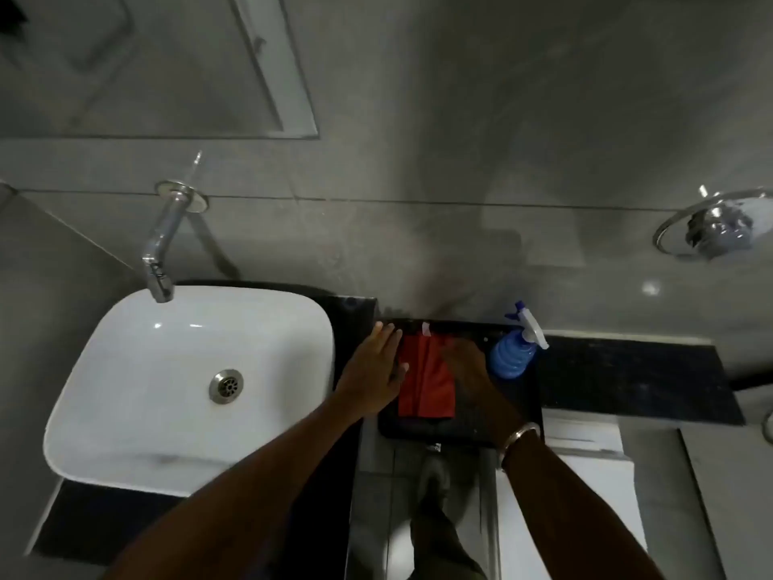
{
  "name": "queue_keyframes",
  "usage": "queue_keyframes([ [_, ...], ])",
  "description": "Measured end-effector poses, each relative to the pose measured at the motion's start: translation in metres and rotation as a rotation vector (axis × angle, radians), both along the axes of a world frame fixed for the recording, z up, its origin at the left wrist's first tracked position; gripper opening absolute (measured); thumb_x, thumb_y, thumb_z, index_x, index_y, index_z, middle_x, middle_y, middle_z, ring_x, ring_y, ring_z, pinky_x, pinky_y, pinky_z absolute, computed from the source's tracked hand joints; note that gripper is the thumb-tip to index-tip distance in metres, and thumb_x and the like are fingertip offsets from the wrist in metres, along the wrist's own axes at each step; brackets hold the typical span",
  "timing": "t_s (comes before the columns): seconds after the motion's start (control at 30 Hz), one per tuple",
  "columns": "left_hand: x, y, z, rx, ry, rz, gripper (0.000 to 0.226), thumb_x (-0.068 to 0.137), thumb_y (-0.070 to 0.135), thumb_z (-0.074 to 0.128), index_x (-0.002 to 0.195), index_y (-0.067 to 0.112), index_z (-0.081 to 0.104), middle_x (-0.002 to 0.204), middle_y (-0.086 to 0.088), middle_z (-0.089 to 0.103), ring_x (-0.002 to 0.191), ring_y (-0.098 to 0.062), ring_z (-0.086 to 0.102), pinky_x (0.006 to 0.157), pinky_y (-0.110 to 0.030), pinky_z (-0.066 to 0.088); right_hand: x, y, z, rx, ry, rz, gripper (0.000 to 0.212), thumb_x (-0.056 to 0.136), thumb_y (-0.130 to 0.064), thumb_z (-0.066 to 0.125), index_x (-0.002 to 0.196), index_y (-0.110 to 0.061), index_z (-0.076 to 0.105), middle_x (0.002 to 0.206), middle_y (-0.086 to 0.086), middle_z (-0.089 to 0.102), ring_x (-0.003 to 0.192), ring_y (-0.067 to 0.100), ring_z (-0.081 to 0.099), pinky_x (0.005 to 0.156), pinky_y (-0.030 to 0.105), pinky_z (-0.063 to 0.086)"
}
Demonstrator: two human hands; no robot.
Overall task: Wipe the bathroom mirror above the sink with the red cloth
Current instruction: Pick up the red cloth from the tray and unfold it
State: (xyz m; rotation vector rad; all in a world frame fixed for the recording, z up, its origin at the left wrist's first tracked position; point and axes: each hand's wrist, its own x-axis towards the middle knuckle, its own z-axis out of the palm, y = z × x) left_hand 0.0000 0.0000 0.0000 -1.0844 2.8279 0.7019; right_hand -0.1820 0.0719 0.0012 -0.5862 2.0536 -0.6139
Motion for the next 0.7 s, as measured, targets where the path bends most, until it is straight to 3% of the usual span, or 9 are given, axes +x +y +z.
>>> queue_keyframes([
  [0.07, -0.011, 0.002, -0.018, 0.041, -0.101, -0.007, 0.07, 0.109, 0.044, 0.038, 0.164, 0.007, 0.016, 0.174, -0.012, 0.012, 0.162, -0.028, -0.001, 0.132, -0.041, 0.013, -0.003, 0.005, -0.024, 0.13, -0.069, -0.102, 0.047, 0.106, -0.032, 0.05, 0.142, -0.001, 0.055, 0.144, 0.021, 0.059, 0.133, 0.036, 0.058, 0.107, 0.039, 0.047],
  [0.2, -0.017, 0.009, -0.049, 0.1, -0.185, 0.003, 0.069, 0.109, 0.043, 0.037, 0.164, 0.008, 0.015, 0.174, -0.011, 0.011, 0.162, -0.028, -0.002, 0.131, -0.041, 0.012, 0.004, 0.002, -0.068, 0.256, -0.091, -0.198, 0.081, 0.102, -0.036, 0.058, 0.162, -0.001, 0.017, 0.167, 0.022, 0.027, 0.154, 0.038, 0.031, 0.126, 0.048, 0.028],
  [0.33, -0.02, 0.005, -0.051, 0.16, -0.132, 0.022, 0.067, 0.109, 0.042, 0.039, 0.164, 0.01, 0.017, 0.175, -0.008, 0.011, 0.162, -0.024, -0.002, 0.131, -0.043, 0.016, 0.0, -0.013, -0.076, 0.215, -0.135, -0.272, 0.082, 0.097, -0.03, 0.068, 0.158, 0.004, 0.026, 0.161, 0.025, 0.039, 0.148, 0.038, 0.043, 0.12, 0.045, 0.038],
  [0.4, -0.02, 0.003, -0.044, 0.296, -0.037, 0.107, 0.066, 0.109, 0.042, 0.039, 0.165, 0.014, 0.018, 0.175, -0.005, 0.011, 0.161, -0.018, -0.004, 0.129, -0.042, 0.017, -0.002, -0.018, -0.069, 0.165, -0.178, -0.249, 0.062, 0.095, -0.02, 0.068, 0.146, 0.008, 0.047, 0.148, 0.028, 0.054, 0.136, 0.038, 0.056, 0.112, 0.045, 0.047],
  [0.5, -0.025, -0.005, -0.022, 0.616, 0.185, 0.339, 0.061, 0.109, 0.048, 0.039, 0.164, 0.026, 0.022, 0.174, 0.001, 0.015, 0.16, -0.013, 0.006, 0.127, -0.037, 0.017, 0.001, -0.031, -0.035, 0.045, -0.176, -0.196, 0.035, 0.088, -0.015, 0.068, 0.115, 0.007, 0.07, 0.121, 0.029, 0.07, 0.114, 0.041, 0.069, 0.099, 0.049, 0.055],
  [0.53, -0.026, -0.007, -0.011, 0.727, 0.297, 0.437, 0.057, 0.11, 0.047, 0.038, 0.162, 0.028, 0.027, 0.17, 0.002, 0.025, 0.157, -0.013, 0.02, 0.126, -0.032, 0.025, 0.006, -0.038, -0.015, 0.012, -0.144, -0.151, 0.033, 0.085, -0.017, 0.069, 0.109, 0.006, 0.071, 0.115, 0.028, 0.072, 0.109, 0.04, 0.07, 0.095, 0.048, 0.057],
  [0.6, -0.024, -0.007, 0.01, 0.979, 0.591, 0.692, 0.045, 0.11, 0.042, 0.041, 0.15, 0.025, 0.05, 0.148, 0.003, 0.056, 0.133, -0.01, 0.056, 0.105, -0.017, 0.05, 0.027, -0.05, 0.036, -0.114, -0.072, 0.001, 0.034, 0.081, -0.025, 0.069, 0.101, 0.002, 0.069, 0.104, 0.025, 0.073, 0.098, 0.036, 0.071, 0.084, 0.043, 0.056],
  [0.63, -0.023, -0.006, 0.019, 1.141, 0.768, 0.832, 0.042, 0.107, 0.042, 0.045, 0.14, 0.021, 0.06, 0.136, 0.0, 0.066, 0.121, -0.013, 0.065, 0.097, -0.018, 0.056, 0.042, -0.054, 0.064, -0.184, -0.021, 0.116, 0.033, 0.08, -0.03, 0.067, 0.096, -0.001, 0.067, 0.099, 0.024, 0.072, 0.093, 0.034, 0.07, 0.08, 0.04, 0.054],
  [0.7, -0.019, -0.005, 0.034, 1.464, 1.118, 1.057, 0.054, 0.104, 0.049, 0.044, 0.137, 0.009, 0.06, 0.132, -0.015, 0.064, 0.126, -0.027, 0.062, 0.112, -0.036, 0.049, 0.073, -0.058, 0.108, -0.262, 0.115, 0.364, 0.029, 0.083, -0.037, 0.06, 0.09, -0.008, 0.06, 0.094, 0.019, 0.07, 0.088, 0.033, 0.07, 0.079, 0.038, 0.052],
])
